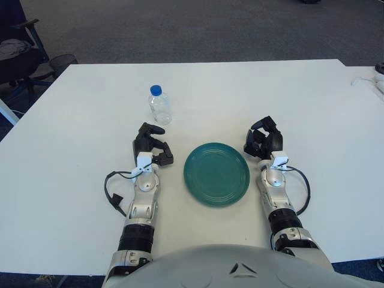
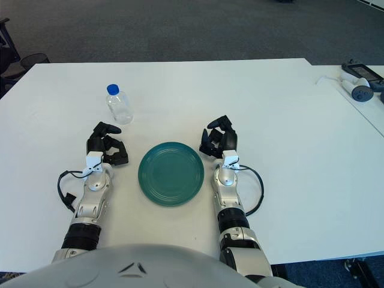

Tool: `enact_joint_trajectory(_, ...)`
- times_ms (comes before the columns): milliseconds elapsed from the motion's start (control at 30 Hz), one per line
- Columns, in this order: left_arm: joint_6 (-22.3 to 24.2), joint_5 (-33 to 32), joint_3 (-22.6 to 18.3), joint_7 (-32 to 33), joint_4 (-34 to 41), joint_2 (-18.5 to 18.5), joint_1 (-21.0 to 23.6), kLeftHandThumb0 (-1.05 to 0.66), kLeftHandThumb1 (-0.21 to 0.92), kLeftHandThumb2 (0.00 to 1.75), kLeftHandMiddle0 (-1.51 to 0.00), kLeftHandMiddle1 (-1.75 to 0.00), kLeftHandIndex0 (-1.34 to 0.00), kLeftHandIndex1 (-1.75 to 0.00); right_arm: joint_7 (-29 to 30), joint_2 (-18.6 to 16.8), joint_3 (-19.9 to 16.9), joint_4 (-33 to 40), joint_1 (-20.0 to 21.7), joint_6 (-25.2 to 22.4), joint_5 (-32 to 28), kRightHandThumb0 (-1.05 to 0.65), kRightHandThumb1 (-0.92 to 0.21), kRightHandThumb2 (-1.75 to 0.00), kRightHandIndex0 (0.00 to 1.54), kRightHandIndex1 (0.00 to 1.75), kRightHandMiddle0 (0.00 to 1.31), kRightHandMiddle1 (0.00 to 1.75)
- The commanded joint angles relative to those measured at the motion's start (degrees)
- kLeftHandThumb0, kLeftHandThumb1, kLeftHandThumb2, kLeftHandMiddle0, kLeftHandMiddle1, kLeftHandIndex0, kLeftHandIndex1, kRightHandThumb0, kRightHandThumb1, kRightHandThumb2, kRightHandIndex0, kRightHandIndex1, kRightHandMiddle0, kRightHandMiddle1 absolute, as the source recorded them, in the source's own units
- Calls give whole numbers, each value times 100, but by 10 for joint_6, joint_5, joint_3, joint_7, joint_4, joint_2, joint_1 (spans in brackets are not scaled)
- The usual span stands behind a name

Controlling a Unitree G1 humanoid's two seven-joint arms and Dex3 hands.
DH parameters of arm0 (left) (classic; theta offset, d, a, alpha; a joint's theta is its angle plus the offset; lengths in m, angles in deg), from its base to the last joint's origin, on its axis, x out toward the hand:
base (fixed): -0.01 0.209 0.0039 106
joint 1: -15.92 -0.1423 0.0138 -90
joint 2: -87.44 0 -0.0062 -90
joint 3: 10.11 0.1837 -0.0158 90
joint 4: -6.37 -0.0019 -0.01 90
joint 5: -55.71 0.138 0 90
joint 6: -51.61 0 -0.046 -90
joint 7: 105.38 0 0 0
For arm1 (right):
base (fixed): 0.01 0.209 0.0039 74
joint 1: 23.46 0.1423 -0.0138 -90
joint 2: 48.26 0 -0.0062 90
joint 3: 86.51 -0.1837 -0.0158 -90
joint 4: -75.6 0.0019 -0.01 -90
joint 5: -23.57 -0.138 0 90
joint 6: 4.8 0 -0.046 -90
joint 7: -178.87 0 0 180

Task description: Put the bottle into the plate.

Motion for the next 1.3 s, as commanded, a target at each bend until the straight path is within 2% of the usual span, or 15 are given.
enact_joint_trajectory(0, 7, 3, 1, 0, -3, 1, -9, 0, -5, 174, -87, -175, -67, -175, 7, -18, -6, -73, -55, 18, -7, -46, -32, -130, 114, 175, 60, 175)
enact_joint_trajectory(567, 10, 6, -2, 8, -7, 2, -3, 0, -5, 173, -87, -174, -67, -175, 16, -22, -10, -86, -48, 20, -4, -46, -32, -130, 117, 175, 60, 175)
enact_joint_trajectory(800, -13, 25, -17, 56, -32, 6, 19, 0, -4, 173, -87, -175, -66, -175, 0, -22, -11, -94, -45, 28, -14, -46, -33, -130, 118, 175, 60, 175)
enact_joint_trajectory(1033, -4, 38, -49, 136, -64, 3, 58, 0, 12, 153, -78, -167, -54, -175, 7, -23, -13, -95, -44, 23, -6, -46, -33, -130, 119, 175, 59, 175)
enact_joint_trajectory(1167, 18, 37, -68, 179, -69, -9, 79, 0, 29, 134, -64, -172, -41, -173, 7, -23, -12, -95, -45, 21, -4, -46, -33, -130, 119, 175, 60, 175)
enact_joint_trajectory(1267, 54, 37, -79, 210, -54, -23, 94, -1, 41, 120, -55, -174, -34, -170, 8, -22, -13, -98, -43, 16, -5, -46, -32, -130, 118, 175, 60, 175)
